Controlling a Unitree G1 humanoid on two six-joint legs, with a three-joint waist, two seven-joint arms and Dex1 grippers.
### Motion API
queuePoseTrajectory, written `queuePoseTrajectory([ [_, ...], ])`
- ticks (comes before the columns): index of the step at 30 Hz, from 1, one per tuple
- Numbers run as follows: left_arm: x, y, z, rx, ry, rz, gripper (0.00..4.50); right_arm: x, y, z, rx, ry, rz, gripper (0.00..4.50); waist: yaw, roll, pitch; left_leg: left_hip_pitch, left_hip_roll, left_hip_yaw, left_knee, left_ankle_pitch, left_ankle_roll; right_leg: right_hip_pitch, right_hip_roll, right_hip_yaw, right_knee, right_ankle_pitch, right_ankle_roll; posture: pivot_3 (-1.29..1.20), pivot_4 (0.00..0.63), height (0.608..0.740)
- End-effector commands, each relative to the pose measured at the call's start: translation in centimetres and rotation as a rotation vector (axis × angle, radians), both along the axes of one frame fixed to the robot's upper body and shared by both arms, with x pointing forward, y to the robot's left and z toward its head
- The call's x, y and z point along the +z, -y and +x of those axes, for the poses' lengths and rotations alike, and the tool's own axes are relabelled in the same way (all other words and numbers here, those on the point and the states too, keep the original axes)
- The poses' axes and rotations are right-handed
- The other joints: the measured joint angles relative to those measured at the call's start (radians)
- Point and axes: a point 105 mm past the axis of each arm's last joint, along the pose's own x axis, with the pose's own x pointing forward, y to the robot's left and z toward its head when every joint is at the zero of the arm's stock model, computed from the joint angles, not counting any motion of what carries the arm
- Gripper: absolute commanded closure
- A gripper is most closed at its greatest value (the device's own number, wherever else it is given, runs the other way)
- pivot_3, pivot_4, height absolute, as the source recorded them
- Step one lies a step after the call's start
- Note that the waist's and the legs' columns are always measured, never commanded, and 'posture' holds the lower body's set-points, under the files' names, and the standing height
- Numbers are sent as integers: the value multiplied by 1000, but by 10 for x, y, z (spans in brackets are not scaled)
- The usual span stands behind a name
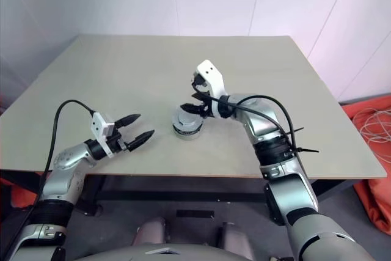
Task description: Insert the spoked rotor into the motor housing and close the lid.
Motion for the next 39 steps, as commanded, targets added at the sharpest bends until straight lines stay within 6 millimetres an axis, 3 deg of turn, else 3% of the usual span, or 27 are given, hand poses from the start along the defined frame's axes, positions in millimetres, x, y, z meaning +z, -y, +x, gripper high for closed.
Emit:
queuePoseTrajectory([
  [1,14,-1,3,-5,56,5,0,-2,-5,0,23,34,-4,72,-1,0,0,0,0,0,0,0,0,0,0,0,0,0,0,0,0,740],
  [10,14,-1,2,-4,53,4,0,-25,-10,3,37,54,-83,29,-2,0,0,0,0,0,0,0,0,0,0,0,0,1,-1,0,0,740],
  [19,14,0,0,-1,54,1,0,-35,-15,2,75,59,-115,29,-3,0,0,0,0,0,0,0,0,0,0,0,0,1,-1,0,0,740],
  [24,15,0,0,0,55,2,0,-33,-15,3,75,61,-105,1305,-3,0,0,0,0,0,0,0,0,0,0,0,0,1,-1,0,0,740],
  [25,15,0,0,0,56,2,0,-32,-15,3,74,62,-100,1374,-3,0,0,0,0,0,0,0,0,0,0,0,0,1,-1,0,0,740],
  [39,15,1,1,-8,55,6,0,-23,-8,2,110,57,-85,1373,-3,0,0,0,0,0,0,0,0,0,0,0,-1,1,-1,0,0,740],
])
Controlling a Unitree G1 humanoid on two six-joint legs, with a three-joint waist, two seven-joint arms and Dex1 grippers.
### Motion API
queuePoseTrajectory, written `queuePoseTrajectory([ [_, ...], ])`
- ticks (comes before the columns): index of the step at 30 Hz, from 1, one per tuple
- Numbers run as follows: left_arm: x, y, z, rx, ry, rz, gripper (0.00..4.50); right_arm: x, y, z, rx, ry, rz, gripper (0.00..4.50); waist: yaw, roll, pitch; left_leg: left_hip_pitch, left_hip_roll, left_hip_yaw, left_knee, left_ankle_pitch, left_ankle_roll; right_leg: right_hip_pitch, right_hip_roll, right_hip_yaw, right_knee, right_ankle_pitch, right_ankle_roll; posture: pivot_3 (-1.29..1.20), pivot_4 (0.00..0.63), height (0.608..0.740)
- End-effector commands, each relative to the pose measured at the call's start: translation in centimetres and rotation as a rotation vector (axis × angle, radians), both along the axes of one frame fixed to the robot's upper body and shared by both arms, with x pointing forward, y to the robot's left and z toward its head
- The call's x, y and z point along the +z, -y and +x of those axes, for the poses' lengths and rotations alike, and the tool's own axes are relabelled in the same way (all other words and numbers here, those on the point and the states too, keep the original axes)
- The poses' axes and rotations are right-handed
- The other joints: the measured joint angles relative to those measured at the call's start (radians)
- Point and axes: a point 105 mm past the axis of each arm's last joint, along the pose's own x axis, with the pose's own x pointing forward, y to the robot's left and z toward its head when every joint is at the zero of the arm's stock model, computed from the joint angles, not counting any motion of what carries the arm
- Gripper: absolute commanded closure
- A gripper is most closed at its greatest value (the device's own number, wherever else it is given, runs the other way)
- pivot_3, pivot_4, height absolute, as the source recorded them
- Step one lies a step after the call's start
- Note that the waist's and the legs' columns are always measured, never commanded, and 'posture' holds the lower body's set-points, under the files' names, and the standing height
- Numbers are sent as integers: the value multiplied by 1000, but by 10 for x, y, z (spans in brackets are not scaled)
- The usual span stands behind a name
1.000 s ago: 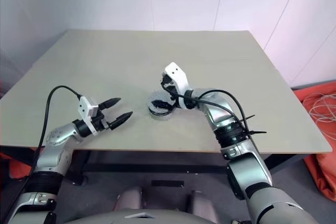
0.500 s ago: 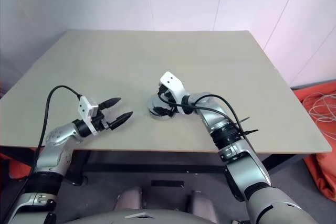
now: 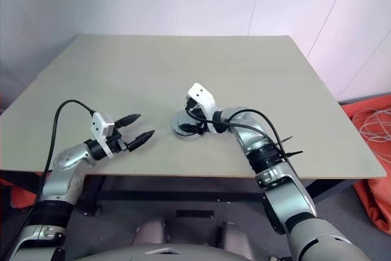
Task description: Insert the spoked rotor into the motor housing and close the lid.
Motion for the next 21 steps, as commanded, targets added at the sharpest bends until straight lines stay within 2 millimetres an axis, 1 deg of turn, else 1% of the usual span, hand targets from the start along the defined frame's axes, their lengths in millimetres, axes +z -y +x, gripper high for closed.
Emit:
queuePoseTrajectory([
  [1,14,0,3,-8,53,5,0,25,-1,7,26,84,10,1373,0,0,0,0,0,0,0,0,0,0,0,0,0,0,0,0,0,740],
  [4,14,0,3,-7,54,5,0,23,0,7,35,101,-27,1373,1,0,0,0,0,0,0,0,0,0,0,0,0,0,0,0,0,740],
  [13,14,0,3,-8,54,3,0,21,-3,7,25,74,-34,1373,1,0,0,0,0,0,0,0,0,0,0,0,0,0,0,0,0,740],
  [21,13,1,2,-9,51,2,0,8,-2,2,43,47,-77,1373,0,0,0,0,0,0,0,0,0,0,0,0,0,0,0,0,0,740],
])
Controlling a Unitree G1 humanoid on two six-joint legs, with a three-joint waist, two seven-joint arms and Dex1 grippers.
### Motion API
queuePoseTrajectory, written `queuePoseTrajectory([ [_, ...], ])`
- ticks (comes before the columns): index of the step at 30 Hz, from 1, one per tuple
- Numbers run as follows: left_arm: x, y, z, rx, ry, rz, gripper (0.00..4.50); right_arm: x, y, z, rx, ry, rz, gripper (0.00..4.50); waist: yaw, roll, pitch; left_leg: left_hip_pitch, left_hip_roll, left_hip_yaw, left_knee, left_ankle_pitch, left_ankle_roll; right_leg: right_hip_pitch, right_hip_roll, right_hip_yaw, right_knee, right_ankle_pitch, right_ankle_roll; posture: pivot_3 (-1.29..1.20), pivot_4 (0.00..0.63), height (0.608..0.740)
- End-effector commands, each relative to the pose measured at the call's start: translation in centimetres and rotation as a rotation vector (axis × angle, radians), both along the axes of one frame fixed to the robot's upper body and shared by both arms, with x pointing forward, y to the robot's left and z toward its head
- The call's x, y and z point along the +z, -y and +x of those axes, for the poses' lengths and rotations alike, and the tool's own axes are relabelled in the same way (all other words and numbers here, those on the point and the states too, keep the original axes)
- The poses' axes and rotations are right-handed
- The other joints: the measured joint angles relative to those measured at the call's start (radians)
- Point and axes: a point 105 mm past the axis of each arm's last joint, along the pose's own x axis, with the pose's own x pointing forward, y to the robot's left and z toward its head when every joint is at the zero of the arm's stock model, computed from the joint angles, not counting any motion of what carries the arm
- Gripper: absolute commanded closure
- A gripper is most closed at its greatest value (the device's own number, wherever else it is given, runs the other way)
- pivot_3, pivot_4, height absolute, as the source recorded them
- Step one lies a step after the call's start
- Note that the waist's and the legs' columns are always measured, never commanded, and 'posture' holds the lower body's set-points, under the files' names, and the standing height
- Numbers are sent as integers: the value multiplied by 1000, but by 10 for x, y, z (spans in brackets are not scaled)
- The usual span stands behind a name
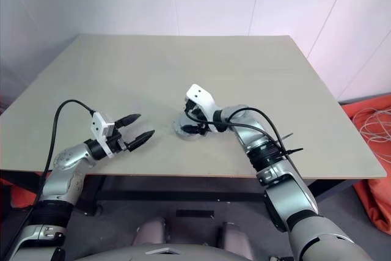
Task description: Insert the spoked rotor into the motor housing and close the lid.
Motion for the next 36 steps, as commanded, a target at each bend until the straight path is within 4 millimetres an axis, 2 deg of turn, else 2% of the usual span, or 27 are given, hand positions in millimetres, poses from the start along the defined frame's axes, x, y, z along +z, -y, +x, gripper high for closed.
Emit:
queuePoseTrajectory([
  [1,13,0,2,-5,50,1,0,6,-2,1,13,14,-8,1373,0,0,0,0,0,0,0,0,0,0,0,0,0,0,0,0,0,740],
  [22,12,10,8,-16,5,2,0,-24,5,-3,-4,-99,-113,1373,-1,0,0,3,0,0,0,0,0,3,0,0,0,-2,3,0,0,740],
  [26,13,9,9,-15,9,6,0,-22,2,-2,-26,-127,-77,1373,-1,0,0,5,0,0,0,0,0,4,0,0,0,-3,5,0,0,740],
  [29,13,9,7,-19,10,10,0,-9,-5,1,-43,-138,-2,1373,-3,0,0,6,0,0,0,0,0,4,0,0,0,-3,5,0,0,740],
  [36,14,8,2,-33,14,5,0,-14,-1,0,-59,-152,-22,1373,-3,0,0,6,0,0,-1,0,0,4,0,0,0,-3,5,0,0,740],
])
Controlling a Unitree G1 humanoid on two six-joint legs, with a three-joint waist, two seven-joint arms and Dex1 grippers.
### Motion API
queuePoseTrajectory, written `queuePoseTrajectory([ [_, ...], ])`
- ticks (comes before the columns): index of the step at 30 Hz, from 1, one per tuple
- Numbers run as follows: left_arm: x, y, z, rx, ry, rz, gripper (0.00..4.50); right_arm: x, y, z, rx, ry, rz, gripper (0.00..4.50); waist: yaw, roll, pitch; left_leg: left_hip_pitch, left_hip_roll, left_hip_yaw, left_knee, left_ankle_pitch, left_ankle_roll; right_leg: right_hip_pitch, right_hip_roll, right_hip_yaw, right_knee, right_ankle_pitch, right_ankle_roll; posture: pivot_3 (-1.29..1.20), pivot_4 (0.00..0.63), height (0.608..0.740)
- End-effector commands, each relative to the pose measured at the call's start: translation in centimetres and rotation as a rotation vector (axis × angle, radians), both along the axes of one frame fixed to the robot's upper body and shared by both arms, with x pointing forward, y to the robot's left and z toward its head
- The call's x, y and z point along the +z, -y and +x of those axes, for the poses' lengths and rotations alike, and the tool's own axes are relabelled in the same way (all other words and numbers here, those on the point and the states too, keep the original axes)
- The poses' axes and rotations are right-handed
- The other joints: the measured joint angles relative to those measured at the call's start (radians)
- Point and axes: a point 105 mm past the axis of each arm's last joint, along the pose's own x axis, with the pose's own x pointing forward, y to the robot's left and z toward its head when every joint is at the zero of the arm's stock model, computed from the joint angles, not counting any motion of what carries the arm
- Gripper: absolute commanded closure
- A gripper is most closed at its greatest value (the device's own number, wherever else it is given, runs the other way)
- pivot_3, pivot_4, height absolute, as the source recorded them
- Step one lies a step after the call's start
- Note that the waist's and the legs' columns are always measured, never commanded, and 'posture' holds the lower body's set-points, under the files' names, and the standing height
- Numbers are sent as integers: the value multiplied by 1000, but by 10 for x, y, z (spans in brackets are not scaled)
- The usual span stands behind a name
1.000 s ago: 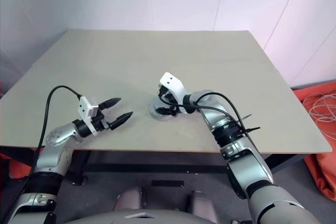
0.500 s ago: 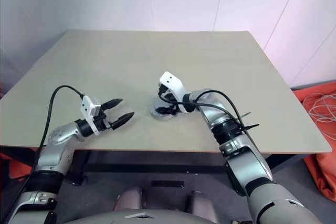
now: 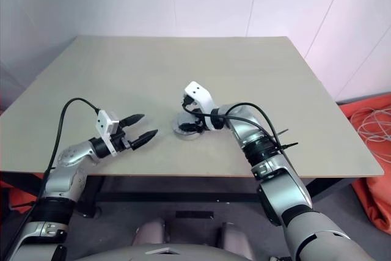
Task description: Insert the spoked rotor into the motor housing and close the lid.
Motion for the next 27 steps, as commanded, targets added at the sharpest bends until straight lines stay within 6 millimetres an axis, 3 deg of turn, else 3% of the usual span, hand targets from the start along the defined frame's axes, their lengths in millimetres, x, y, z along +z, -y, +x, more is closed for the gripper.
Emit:
queuePoseTrajectory([
  [1,15,-1,-2,-20,54,3,0,-13,3,-5,-5,-46,-32,1373,0,0,0,0,0,0,0,0,0,0,0,0,0,0,0,0,0,740],
  [5,18,-6,-6,-29,49,-17,0,-19,6,-6,6,-16,-68,1373,0,0,0,0,0,0,0,0,0,0,0,0,0,0,1,0,0,740],
  [14,19,-19,-12,-29,40,-14,0,5,3,-2,22,70,-2,1373,0,0,0,0,0,0,-1,0,0,0,0,0,0,-1,1,0,0,740],
  [27,20,-17,-12,-34,47,-10,0,17,0,-1,-7,63,83,1373,0,0,0,-4,0,0,-1,0,0,-4,0,0,0,0,0,0,0,740],
])
